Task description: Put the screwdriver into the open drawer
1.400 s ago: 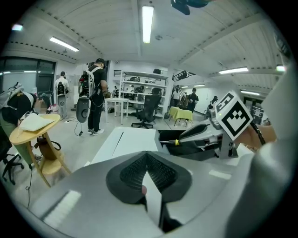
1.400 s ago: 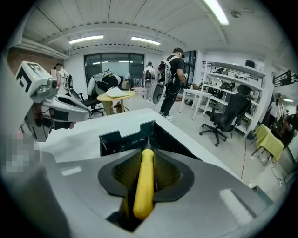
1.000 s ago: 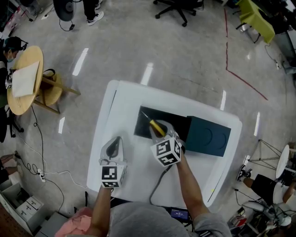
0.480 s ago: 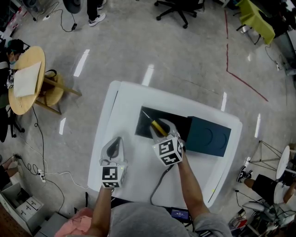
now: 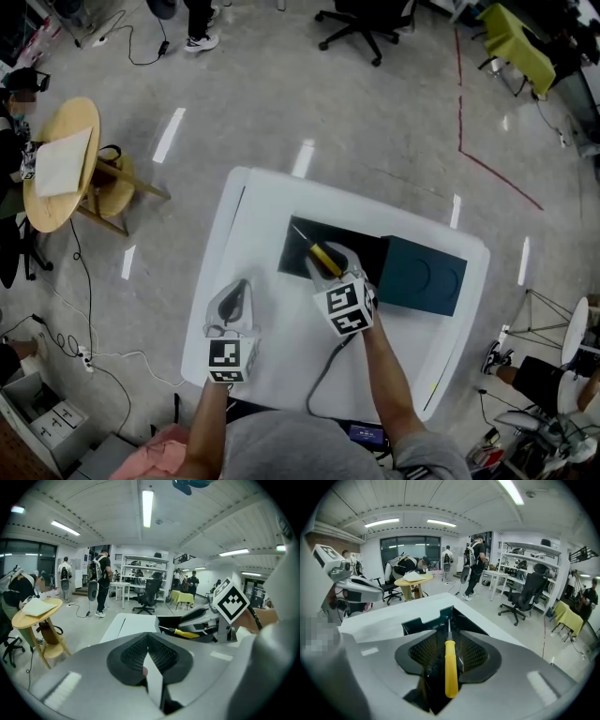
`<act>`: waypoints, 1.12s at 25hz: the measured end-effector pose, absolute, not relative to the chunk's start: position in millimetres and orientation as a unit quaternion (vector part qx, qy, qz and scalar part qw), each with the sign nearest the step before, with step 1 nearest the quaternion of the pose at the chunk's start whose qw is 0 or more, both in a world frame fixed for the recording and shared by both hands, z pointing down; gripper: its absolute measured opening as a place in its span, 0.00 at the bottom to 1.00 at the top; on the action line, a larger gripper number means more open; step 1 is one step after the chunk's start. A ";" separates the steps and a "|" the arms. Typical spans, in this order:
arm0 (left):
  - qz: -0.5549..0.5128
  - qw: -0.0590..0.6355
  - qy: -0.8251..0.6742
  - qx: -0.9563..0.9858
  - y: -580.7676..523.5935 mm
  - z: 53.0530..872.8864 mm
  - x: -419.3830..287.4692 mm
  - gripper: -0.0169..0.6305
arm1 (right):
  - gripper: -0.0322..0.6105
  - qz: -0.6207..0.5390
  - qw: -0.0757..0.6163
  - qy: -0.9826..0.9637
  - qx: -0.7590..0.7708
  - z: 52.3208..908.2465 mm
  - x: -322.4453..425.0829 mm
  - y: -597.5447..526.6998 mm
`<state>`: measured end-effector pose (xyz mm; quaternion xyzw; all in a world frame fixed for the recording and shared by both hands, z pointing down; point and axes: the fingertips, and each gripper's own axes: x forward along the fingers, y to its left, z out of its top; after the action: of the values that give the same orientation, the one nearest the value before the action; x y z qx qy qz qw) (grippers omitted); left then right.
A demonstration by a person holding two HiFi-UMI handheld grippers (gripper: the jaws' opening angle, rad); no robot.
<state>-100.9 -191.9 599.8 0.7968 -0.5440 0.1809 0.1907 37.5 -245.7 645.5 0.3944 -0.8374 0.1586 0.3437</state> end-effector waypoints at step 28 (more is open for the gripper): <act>0.113 0.125 -0.501 0.849 -164.6 493.0 -82.7 0.04 | 0.21 0.145 0.205 -0.808 0.533 508.9 66.4 -203.3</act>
<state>-82.7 -164.6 493.0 0.8490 -0.5007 0.1128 0.1255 66.4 -203.3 508.9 0.5328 -0.8081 0.1452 0.2048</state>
